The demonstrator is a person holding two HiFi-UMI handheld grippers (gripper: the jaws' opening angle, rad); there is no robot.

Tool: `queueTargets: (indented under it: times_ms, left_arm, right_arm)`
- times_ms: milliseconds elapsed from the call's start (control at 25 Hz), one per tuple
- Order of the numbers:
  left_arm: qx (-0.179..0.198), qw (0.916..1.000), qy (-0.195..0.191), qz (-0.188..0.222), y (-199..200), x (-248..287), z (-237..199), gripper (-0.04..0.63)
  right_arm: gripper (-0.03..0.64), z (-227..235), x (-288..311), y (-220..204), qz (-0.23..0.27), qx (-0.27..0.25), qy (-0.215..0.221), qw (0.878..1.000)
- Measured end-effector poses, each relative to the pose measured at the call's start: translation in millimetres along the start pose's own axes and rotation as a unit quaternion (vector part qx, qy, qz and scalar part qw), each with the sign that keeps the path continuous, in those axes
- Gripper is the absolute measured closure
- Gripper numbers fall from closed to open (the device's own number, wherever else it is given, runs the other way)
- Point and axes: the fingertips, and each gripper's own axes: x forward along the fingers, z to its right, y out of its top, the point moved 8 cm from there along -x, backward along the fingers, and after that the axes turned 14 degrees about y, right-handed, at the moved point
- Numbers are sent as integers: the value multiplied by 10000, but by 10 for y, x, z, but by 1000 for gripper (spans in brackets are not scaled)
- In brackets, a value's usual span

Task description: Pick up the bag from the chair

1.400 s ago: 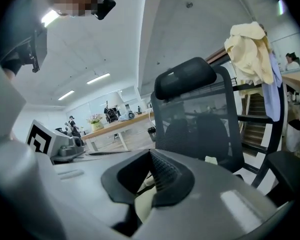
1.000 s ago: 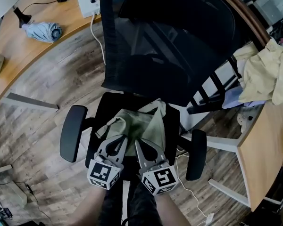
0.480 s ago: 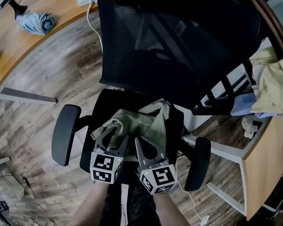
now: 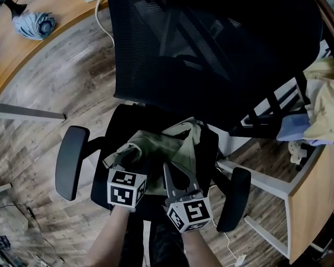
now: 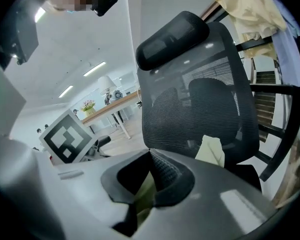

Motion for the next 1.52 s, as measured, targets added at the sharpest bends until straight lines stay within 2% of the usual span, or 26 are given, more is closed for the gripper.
queueTargets:
  times_ms: [240,360,600,680,760,840,960,1160,1520]
  left_arm:
    - [-87,9986,29,-523,48,197,-35,416]
    - [86,9976,255,-643,49,249,-46,519]
    - [-84,9987,234,-437,-11,216,-107,566]
    - [-160,9990,197,-373,-23,206,-111,566]
    - [-167,9994,174,-266,-28,192,-104,566]
    - [-128,9997,162,-99,-44,168,-90,568]
    - [-42,9998,178,74,-93,127,-69,568]
    - [14,9998,177,130,-118,115,-53,568]
    - [90,9996,108,246,-155,68,-42,568]
  right_arm:
    - [609,141,-57,-22,-51,15,-333,9994]
    - [609,235,-101,-26,-121,-7,-656,9978]
    - [607,508,-171,46,-170,42,-1377,9903]
    - [529,600,-166,78,-191,101,-1523,9881]
    - [528,684,-143,103,-243,135,-1652,9859]
    - [487,757,-100,123,-342,172,-1753,9838]
    - [428,852,-9,128,-575,239,-1863,9805]
    - [334,974,185,80,-1131,309,-1915,9745]
    - [322,1114,337,-3,-1724,429,-2034,9628]
